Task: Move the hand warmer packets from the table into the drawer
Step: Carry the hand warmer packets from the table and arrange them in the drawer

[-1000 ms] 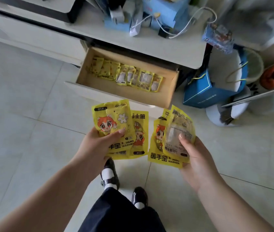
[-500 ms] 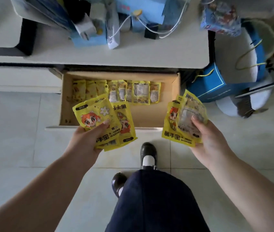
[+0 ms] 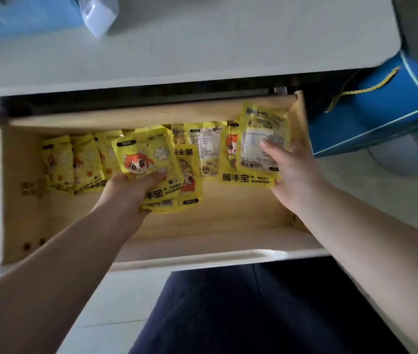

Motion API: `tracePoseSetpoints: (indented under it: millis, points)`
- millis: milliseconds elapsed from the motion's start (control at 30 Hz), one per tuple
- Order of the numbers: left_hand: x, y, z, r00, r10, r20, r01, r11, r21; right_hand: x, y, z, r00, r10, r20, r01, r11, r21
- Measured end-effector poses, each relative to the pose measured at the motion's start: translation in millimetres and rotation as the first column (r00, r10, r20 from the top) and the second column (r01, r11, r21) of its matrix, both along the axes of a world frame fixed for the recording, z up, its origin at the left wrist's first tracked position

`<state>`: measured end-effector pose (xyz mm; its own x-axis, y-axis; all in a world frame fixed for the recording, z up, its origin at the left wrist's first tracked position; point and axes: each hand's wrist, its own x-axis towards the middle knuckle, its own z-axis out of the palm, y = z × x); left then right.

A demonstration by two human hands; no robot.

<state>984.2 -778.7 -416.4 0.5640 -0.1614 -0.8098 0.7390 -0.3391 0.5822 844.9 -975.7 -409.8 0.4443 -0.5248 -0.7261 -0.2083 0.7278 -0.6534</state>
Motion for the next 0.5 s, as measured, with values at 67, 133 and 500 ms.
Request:
tracePoseSetpoints:
  millis: [67,133,500]
  points:
    - [8.1,-4.9,-15.0,1.000,-0.010,0.016,0.010,1.000,-0.006,8.9,-0.6,-12.5,0.995,0.045,-0.087,-0.052,0.995,-0.083]
    - [12.7,-9.4,-28.6,0.999,-0.019,0.045,0.020,1.000,-0.019,13.3,-1.1,-27.6,0.975,0.147,-0.167,-0.174,0.973,-0.154]
    - [-1.9,-35.9,-53.8,0.863,-0.227,0.452,0.127,0.962,0.241,17.5,-9.8,-54.3,0.907,0.219,-0.359,-0.350,0.867,-0.355]
